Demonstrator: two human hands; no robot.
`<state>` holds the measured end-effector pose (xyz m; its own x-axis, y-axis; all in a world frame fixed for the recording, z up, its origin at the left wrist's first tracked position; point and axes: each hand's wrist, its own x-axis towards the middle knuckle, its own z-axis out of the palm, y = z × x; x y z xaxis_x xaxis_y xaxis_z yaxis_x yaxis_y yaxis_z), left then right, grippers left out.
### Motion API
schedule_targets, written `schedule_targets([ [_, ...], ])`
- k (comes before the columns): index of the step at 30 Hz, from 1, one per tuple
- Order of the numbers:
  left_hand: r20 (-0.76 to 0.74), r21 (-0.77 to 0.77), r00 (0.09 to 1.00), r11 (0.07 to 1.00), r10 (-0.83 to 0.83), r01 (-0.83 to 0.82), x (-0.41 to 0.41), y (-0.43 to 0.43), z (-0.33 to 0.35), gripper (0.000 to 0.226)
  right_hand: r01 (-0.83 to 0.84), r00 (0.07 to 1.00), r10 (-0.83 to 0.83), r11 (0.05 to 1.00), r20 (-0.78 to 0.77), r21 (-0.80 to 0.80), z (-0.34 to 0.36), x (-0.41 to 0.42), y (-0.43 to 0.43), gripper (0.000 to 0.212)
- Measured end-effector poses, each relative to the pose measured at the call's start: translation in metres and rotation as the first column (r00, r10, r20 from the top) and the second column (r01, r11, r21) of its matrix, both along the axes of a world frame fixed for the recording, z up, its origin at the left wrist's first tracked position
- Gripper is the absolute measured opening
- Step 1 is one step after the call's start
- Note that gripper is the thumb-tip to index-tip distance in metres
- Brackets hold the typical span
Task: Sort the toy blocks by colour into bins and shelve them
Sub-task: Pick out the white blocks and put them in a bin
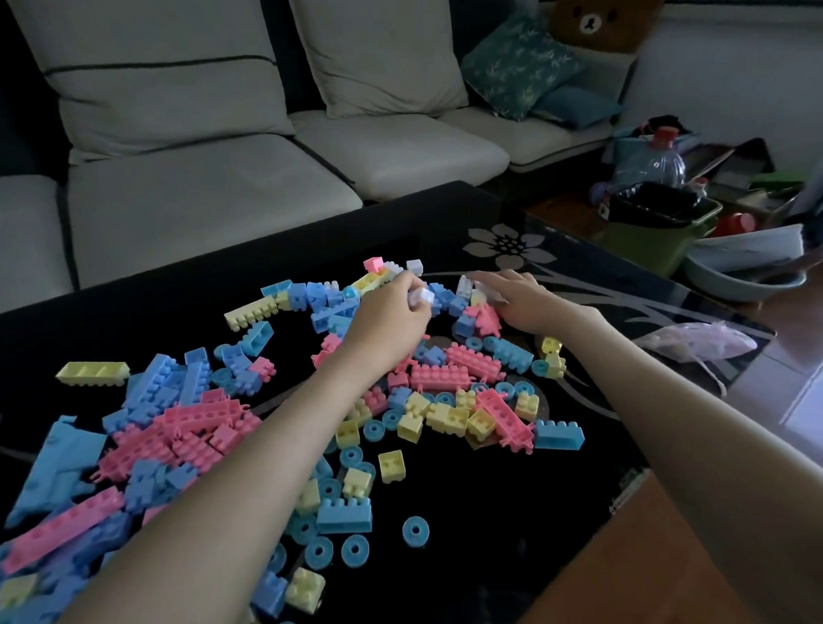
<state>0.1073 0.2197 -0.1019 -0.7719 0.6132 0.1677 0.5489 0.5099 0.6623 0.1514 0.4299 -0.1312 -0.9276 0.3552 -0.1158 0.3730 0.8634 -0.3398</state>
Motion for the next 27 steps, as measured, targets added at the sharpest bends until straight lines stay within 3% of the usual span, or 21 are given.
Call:
schedule_targets([
  [3,0.001,0.017,1.0,0.999,0.03,-0.03,-0.001,-0.001,0.0,0.018,0.046,0.995,-0.041,0.998,-0.088,0.048,-0.003,0.003,-0.003,0.048],
  [7,0.02,0.018,0.999,0.999,0.027,-0.027,0.003,-0.002,0.001,0.015,0.054,0.987,-0.063,0.996,-0.146,-0.067,-0.004,0.008,-0.003,0.041],
  [10,0.057,0.022,0.998,1.0,0.022,-0.023,0.007,-0.006,0.005,0.015,0.037,0.977,-0.049,0.997,-0.206,-0.064,-0.002,0.01,-0.003,0.035],
  [15,0.306,0.138,0.951,0.986,0.046,-0.092,0.01,-0.021,0.02,0.021,0.09,0.932,-0.124,0.99,-0.342,-0.112,0.02,0.017,-0.018,0.024],
  [18,0.573,0.252,0.82,0.949,0.013,-0.191,0.013,-0.028,0.029,0.022,0.072,0.861,-0.231,0.937,-0.453,-0.341,0.041,0.027,-0.041,0.022],
  [21,0.826,0.355,0.555,0.855,-0.098,-0.378,0.024,-0.047,0.046,0.009,-0.079,0.828,-0.309,0.761,-0.467,-0.644,0.065,0.04,-0.083,0.022],
  [22,0.88,0.379,0.444,0.815,-0.17,-0.439,0.027,-0.054,0.05,0.01,-0.139,0.842,-0.289,0.699,-0.455,-0.701,0.071,0.044,-0.099,0.021],
  [24,0.907,0.412,0.306,0.753,-0.288,-0.513,0.033,-0.075,0.061,0.009,-0.257,0.88,-0.182,0.594,-0.438,-0.763,0.083,0.049,-0.138,0.021],
  [27,0.896,0.443,0.309,0.701,-0.319,-0.559,0.046,-0.119,0.073,0.013,-0.367,0.888,0.009,0.618,-0.46,-0.695,0.093,0.055,-0.202,0.021],
])
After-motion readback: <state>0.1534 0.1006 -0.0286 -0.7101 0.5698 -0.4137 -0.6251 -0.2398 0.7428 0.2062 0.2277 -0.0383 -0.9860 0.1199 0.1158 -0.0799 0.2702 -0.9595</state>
